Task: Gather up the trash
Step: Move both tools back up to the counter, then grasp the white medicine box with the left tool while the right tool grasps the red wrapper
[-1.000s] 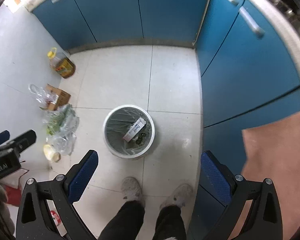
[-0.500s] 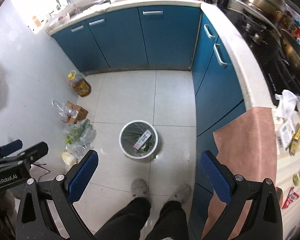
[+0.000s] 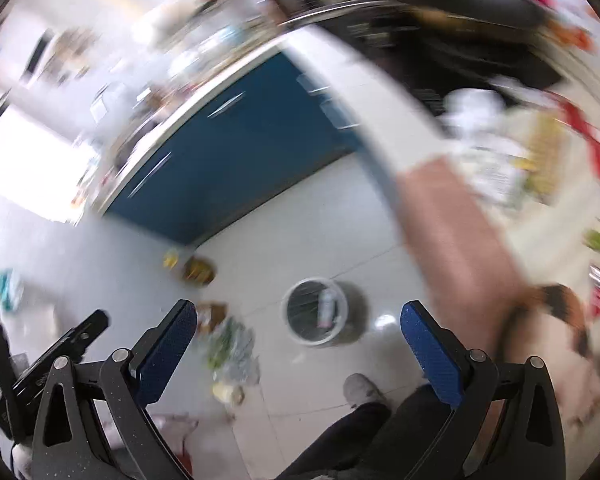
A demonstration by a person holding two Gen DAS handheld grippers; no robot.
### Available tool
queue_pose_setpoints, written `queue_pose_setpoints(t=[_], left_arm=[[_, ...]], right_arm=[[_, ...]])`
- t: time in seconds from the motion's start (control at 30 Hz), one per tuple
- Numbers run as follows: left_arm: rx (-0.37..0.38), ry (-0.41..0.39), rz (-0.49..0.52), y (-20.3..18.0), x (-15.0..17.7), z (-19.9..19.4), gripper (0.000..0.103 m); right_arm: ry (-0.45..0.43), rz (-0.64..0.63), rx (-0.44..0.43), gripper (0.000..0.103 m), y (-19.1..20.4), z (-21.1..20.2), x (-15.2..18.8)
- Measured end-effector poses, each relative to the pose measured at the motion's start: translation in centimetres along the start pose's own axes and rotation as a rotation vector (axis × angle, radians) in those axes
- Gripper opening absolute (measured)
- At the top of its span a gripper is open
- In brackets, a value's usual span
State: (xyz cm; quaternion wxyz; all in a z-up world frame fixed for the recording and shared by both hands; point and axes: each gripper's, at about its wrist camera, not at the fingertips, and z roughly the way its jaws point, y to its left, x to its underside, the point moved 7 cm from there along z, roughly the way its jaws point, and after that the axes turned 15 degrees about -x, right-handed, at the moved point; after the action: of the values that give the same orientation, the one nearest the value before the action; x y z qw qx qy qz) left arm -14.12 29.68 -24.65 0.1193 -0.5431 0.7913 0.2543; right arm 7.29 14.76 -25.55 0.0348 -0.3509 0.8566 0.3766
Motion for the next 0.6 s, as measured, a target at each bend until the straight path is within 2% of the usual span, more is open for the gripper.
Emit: queue_pose_setpoints(t=[0.17,0.23,0.3,0.47,0.6], left_arm=[[0.037,-0.023,0.167,-11.0,-0.4,-0.9,0.103],[0.046,-0.032,0.255,-16.0,0.1,-1.2,0.103],[0.051,-0.038,0.351,-20.9,0.6,-1.2,0.103],[0.090,-0.029,0.596,-33.1,1.5,-0.5,0.103],[0.130,-0.005,0.763,-41.0,2.6,0.4,0.103]], right_arm=[[-0.124,0.190,0.219,0.103,-13.1,-7.7,-1.0],[-0.155,0.278,0.323,0.103,-19.6,-10.3,-0.5],[-0.154,0.346,0.389,0.101,-24.8,-11.7,-0.1],[-0.137,0.453,0.418,0.094,-32.8,-11.7,1.7],[-0.110,0.473,0.411,0.089,-35.2,-10.0,2.6]])
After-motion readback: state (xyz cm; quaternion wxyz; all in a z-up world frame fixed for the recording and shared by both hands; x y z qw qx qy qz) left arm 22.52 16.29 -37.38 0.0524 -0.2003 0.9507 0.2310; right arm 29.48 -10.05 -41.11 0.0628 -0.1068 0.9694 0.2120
